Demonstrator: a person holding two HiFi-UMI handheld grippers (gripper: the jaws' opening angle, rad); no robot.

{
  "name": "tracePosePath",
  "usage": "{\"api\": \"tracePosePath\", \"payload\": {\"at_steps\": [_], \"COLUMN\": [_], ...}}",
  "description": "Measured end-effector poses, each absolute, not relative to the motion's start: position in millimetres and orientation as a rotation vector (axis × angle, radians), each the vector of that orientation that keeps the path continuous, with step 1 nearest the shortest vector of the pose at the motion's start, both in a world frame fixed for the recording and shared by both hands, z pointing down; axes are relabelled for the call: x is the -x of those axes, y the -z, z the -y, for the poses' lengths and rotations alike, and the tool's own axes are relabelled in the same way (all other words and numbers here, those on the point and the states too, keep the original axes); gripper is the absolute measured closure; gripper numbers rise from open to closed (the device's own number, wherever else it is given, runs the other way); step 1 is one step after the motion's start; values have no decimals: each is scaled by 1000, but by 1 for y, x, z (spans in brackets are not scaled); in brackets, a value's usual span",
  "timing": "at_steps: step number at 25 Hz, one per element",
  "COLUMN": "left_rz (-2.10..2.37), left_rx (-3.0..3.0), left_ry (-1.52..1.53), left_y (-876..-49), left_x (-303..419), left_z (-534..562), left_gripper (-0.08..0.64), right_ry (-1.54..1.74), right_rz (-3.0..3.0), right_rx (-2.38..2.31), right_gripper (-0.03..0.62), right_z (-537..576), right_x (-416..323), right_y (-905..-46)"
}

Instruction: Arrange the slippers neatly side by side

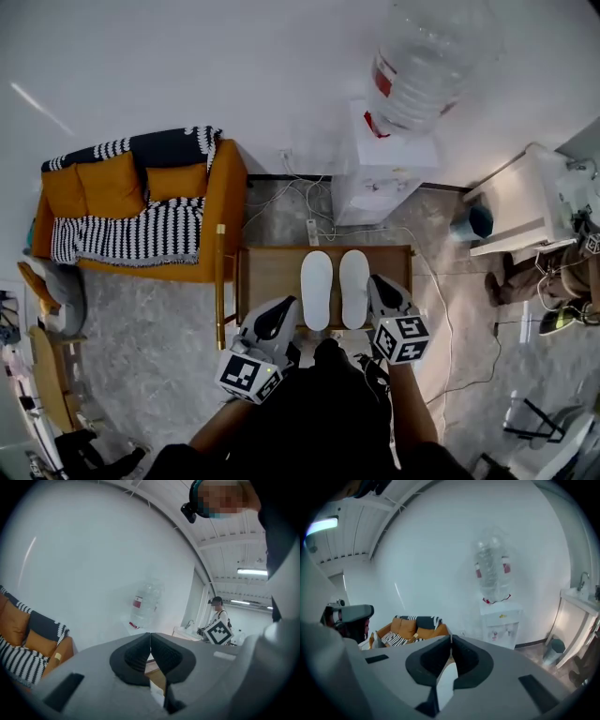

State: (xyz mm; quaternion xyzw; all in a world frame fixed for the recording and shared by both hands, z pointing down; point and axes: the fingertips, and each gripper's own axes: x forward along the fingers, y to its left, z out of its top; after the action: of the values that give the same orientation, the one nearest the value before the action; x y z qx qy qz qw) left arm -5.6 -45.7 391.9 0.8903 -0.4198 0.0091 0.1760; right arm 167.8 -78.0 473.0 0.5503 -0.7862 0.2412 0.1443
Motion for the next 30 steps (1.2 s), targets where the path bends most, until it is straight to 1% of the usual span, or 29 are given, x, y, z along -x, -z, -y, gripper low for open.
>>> {"api": "tracePosePath", "payload": {"at_steps": [5, 10, 15, 30], "left_rz": [1182, 1158, 1140, 1104], "left_rx": [-2561, -2574, -2579, -2567], "left_ry": [17, 18, 14, -9], "left_y": [-377, -375, -378, -385], "left_x": [2, -3, -7, -12], "left_z": [46, 42, 40, 28], "left_gripper": [543, 543, 543, 543], "right_ry": [-570, -553, -515, -552], "right_rz": [2335, 2419, 2403, 2393], "right_rx": [-1714, -1750, -1754, -1717], "right_gripper": [577, 580, 580, 581], "right_z": [54, 30, 17, 8], "right_x": [-168, -153, -148, -143], "right_y": [-417, -388, -387, -397]}}
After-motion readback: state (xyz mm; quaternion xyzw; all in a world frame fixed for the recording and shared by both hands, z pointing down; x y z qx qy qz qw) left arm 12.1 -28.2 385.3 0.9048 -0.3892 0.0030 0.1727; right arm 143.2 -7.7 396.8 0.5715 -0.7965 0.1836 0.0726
